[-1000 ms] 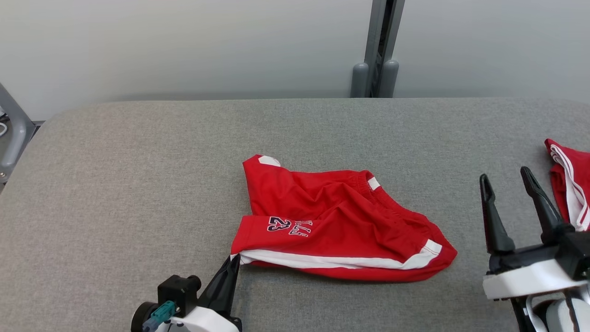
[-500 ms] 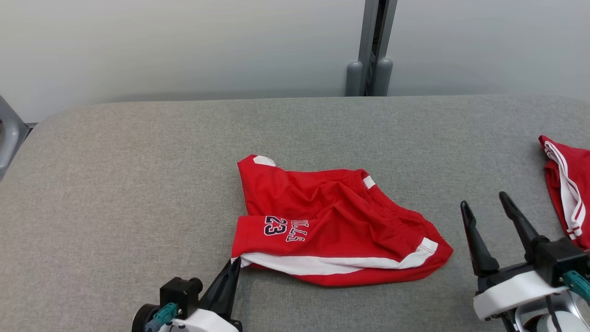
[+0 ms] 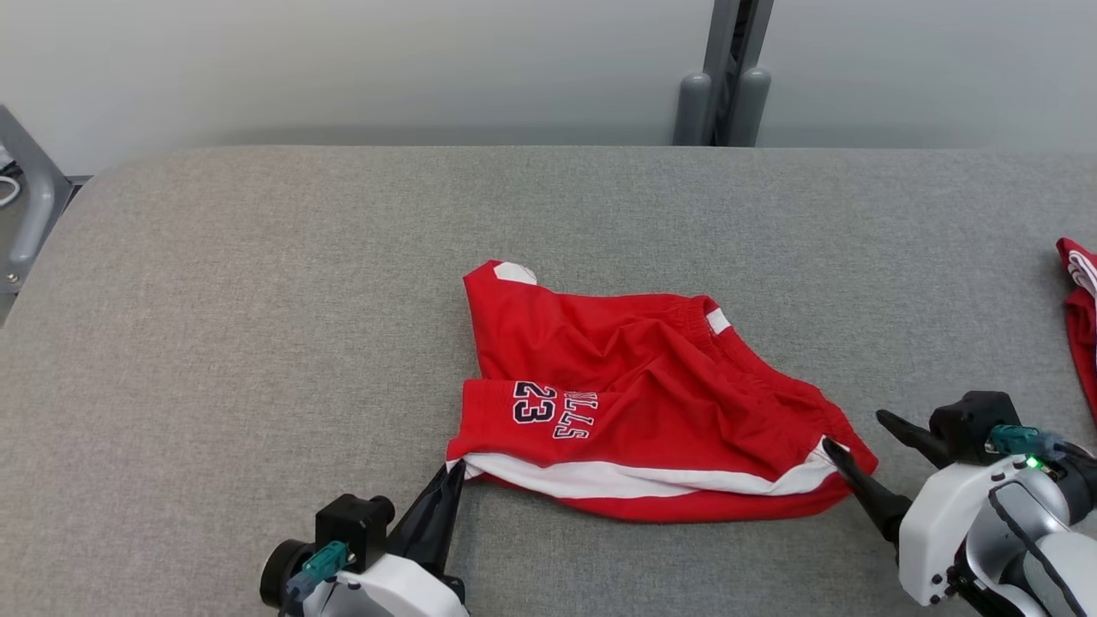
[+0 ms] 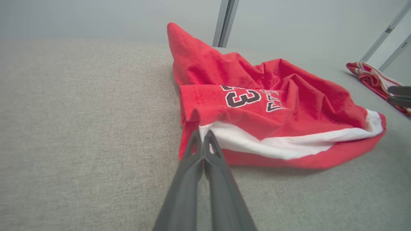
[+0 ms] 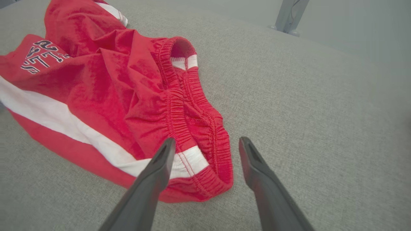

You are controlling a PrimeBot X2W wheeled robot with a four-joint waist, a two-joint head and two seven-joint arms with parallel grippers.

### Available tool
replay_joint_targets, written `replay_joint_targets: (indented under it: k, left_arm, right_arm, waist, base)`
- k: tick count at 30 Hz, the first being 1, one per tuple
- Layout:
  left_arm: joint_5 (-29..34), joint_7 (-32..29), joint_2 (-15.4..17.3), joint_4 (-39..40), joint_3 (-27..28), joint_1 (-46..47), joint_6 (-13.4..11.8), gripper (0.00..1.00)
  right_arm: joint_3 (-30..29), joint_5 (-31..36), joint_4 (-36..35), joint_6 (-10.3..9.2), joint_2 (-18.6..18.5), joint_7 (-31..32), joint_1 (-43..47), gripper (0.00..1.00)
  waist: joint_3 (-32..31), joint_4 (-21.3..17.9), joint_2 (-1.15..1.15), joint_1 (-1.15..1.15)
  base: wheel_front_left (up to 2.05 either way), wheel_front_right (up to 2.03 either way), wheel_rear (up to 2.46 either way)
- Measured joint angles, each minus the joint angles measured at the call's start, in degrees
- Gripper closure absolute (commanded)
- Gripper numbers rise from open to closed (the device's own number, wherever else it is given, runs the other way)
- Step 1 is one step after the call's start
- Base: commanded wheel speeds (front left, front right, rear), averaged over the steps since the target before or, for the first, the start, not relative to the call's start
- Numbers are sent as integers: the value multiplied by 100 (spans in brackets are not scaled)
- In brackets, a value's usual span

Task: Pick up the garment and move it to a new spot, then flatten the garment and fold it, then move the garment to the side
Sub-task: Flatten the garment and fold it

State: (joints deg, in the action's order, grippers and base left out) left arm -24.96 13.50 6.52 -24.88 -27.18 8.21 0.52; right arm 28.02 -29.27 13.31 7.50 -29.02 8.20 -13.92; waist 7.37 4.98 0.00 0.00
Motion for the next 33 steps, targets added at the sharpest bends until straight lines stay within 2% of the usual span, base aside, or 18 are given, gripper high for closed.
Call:
replay_joint_targets:
  k: [6, 22, 23, 24, 25, 33]
  left_arm:
    - [0, 36, -30, -51, -33, 55, 0, 100]
    - [-12, 73, -44, -175, -78, 239, 11, 100]
    - [-13, 73, -45, -183, -80, 254, 11, 100]
    - [-15, 74, -44, -189, -81, 264, 11, 100]
    - [-24, 74, -44, -196, -82, 266, 12, 100]
    - [-48, 91, -34, -252, -86, 267, 9, 100]
  right_arm:
    - [454, -512, 24, 0, -227, 187, -109, 0]
    - [1087, -876, 348, 0, -381, 307, -497, 0]
    - [1124, -907, 368, 0, -388, 294, -509, 9]
    - [1151, -932, 382, 0, -390, 291, -530, 51]
    - [1176, -957, 390, 0, -394, 283, -554, 100]
    - [1344, -1131, 400, 0, -490, 75, -634, 100]
  waist:
    - [45, 90, 0, 0]
    - [204, 164, 0, 0]
    - [205, 170, 0, 0]
    - [203, 173, 0, 0]
    - [199, 177, 0, 0]
    - [125, 158, 0, 0]
  base:
    - [0, 0, 0]
    - [0, 0, 0]
    - [0, 0, 0]
    - [0, 0, 0]
    - [0, 0, 0]
    - [0, 0, 0]
